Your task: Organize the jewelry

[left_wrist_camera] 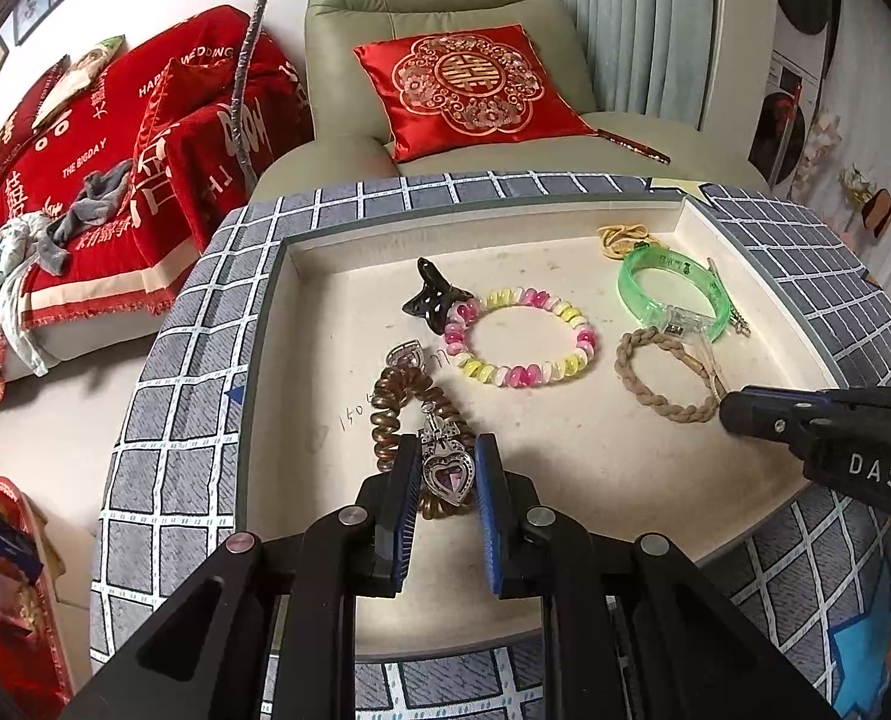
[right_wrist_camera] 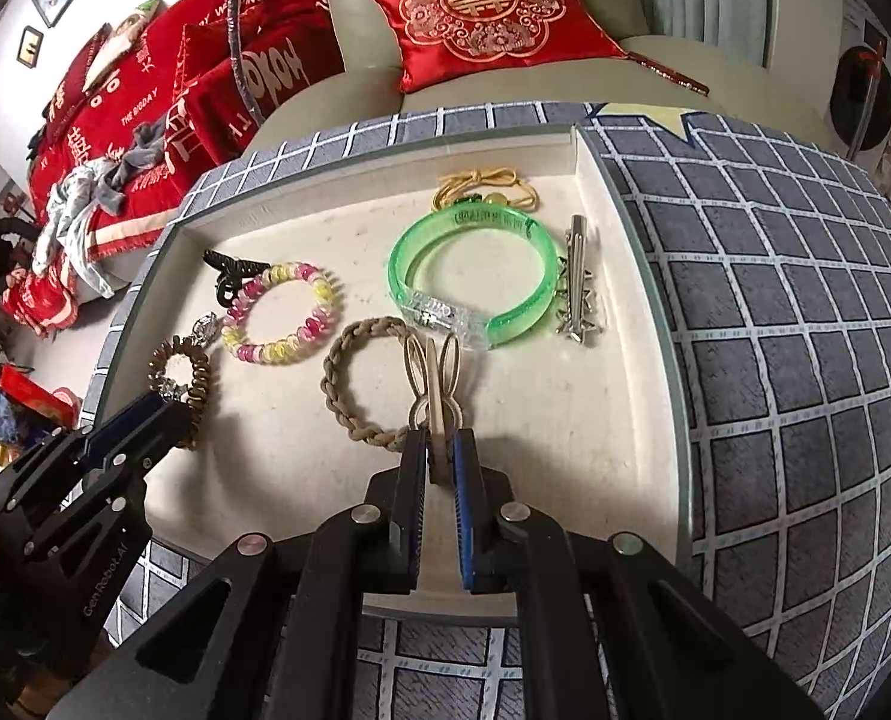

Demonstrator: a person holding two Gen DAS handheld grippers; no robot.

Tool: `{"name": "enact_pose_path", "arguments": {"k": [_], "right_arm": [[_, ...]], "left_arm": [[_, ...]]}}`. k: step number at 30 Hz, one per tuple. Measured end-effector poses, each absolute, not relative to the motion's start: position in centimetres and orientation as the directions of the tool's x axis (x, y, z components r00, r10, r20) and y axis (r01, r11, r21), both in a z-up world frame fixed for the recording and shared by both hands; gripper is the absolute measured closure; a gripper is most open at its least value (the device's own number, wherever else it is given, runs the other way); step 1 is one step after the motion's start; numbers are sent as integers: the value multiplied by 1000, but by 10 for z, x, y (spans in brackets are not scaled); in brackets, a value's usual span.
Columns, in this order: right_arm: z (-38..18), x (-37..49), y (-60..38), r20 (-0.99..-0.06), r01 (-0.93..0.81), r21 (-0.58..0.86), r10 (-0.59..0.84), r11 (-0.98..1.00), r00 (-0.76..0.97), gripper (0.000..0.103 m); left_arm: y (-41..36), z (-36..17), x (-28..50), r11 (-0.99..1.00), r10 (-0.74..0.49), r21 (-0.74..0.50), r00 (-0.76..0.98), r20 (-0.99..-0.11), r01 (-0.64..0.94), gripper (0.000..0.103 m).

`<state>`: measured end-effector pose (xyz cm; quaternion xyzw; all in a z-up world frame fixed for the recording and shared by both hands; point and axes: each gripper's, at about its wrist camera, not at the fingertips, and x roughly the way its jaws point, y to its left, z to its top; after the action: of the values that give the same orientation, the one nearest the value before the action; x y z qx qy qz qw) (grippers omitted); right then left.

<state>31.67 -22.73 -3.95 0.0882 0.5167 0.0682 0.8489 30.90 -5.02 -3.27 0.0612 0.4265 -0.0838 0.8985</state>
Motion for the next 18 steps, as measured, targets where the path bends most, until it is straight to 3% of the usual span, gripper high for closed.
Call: {"name": "enact_pose_path", "arguments": {"k": [1, 4, 10, 11, 12, 13, 18], "right_arm": [[-39, 316, -227, -867, -23, 218, 205, 976, 454, 85], [-37, 315, -228, -864, -22, 220, 205, 975, 460, 42], [-18, 306, -230, -821, -28, 247, 224, 969, 525, 42], [-14, 305, -232, -814, -23, 253, 226, 967, 535, 42], [-10, 303, -234, -806, -17, 260, 227, 965, 546, 42], [-7, 301, -236, -802, -11, 263, 225, 965, 554, 42], [3, 289, -245, -788, 23, 245, 185, 969, 587, 42]], "left_arm": [[-50, -32, 309, 978, -97, 40, 622, -777, 203, 70], [-51, -31, 309, 979, -87, 51, 628, -774, 198, 70], [-49, -25, 305, 980, -87, 54, 647, -757, 194, 70], [-49, -24, 305, 979, -88, 53, 650, -755, 195, 55], [-49, -22, 304, 980, -86, 54, 654, -751, 191, 16], [-48, -20, 302, 982, -82, 54, 664, -743, 182, 3], [-45, -7, 290, 983, -95, 44, 698, -710, 179, 0]]}}
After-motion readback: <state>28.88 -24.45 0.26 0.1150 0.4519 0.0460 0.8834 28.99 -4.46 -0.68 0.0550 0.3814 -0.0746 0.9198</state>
